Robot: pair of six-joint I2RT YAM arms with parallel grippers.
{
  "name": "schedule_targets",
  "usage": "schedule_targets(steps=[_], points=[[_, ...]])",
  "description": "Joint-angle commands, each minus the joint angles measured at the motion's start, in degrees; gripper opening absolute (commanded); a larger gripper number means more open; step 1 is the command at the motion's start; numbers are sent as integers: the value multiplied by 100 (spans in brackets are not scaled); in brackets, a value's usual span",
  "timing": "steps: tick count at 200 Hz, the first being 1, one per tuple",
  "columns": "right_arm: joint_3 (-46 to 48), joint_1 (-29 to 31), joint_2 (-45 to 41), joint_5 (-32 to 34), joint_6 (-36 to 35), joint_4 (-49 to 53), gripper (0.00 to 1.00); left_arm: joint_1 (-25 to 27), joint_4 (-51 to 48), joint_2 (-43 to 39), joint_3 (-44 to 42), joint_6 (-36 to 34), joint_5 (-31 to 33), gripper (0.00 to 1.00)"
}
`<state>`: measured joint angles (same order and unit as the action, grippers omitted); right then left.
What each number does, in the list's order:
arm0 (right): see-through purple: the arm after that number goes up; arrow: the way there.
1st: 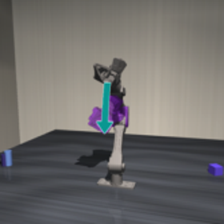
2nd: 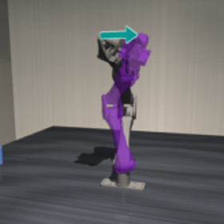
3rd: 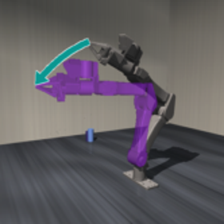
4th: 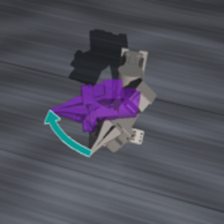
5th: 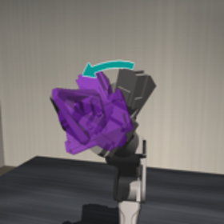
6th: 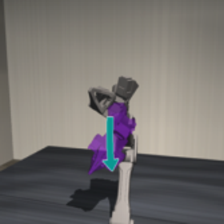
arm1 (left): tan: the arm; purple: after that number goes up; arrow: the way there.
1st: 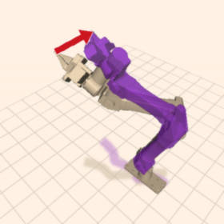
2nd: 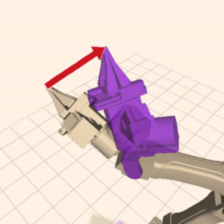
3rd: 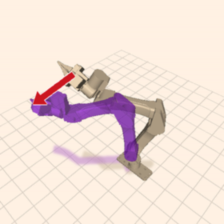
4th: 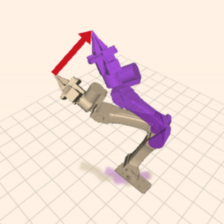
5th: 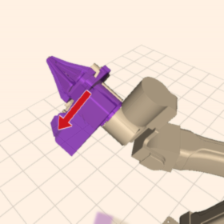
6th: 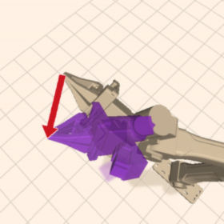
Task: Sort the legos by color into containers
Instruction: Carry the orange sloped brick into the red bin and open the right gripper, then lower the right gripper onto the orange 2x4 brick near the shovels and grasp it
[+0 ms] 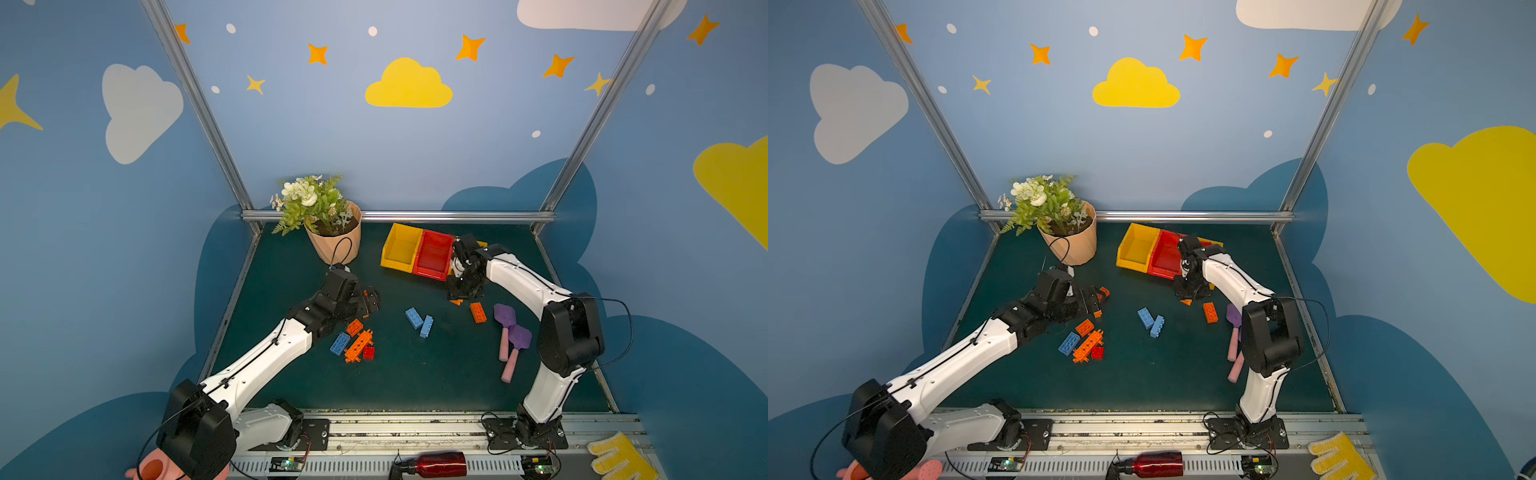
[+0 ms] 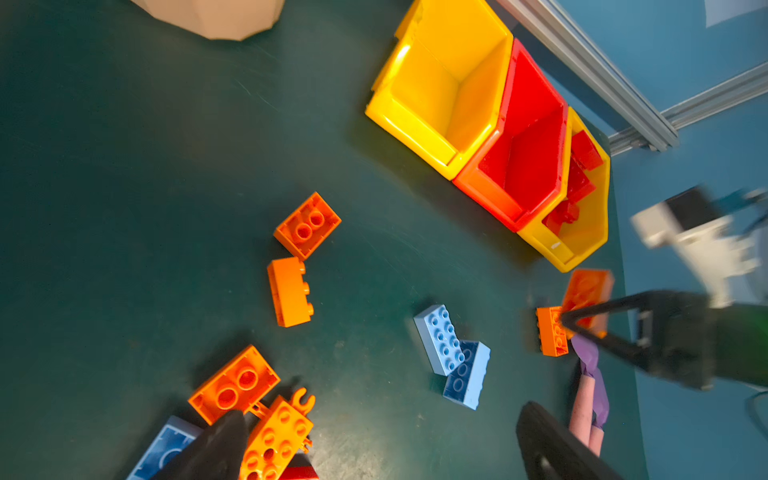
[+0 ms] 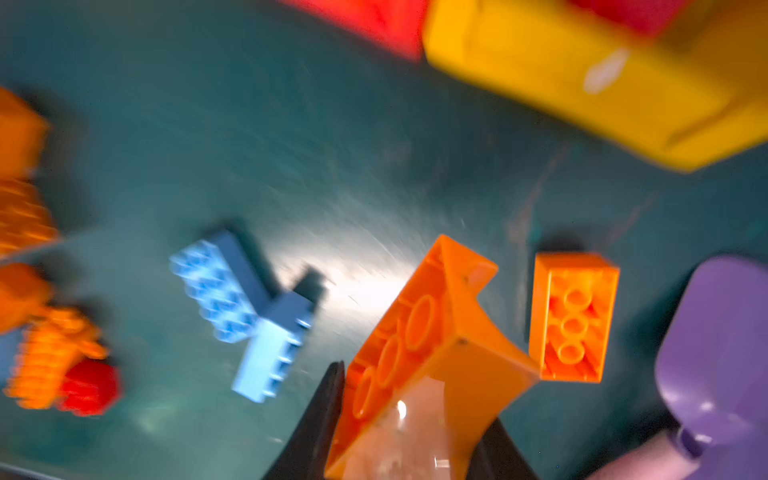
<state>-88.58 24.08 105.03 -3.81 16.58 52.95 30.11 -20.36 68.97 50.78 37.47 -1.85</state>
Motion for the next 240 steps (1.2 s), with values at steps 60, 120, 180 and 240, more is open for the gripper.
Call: schedule_targets(steps=[60,120,180,240], points=[[-3269,-181,2123,157,-652,322,25,-405,-464,155,608,-719,182,100],[-4906,-272,3510,408,-758,160,36,-585,-773,187,941,-953,150,100],[-5194,-294,3101,248,-738,562,73,-724,-460,65,717,-871,142,100],[-1836,-400,990,625,-740,378,71,-713,23,935,1050,-860,-1247,100]])
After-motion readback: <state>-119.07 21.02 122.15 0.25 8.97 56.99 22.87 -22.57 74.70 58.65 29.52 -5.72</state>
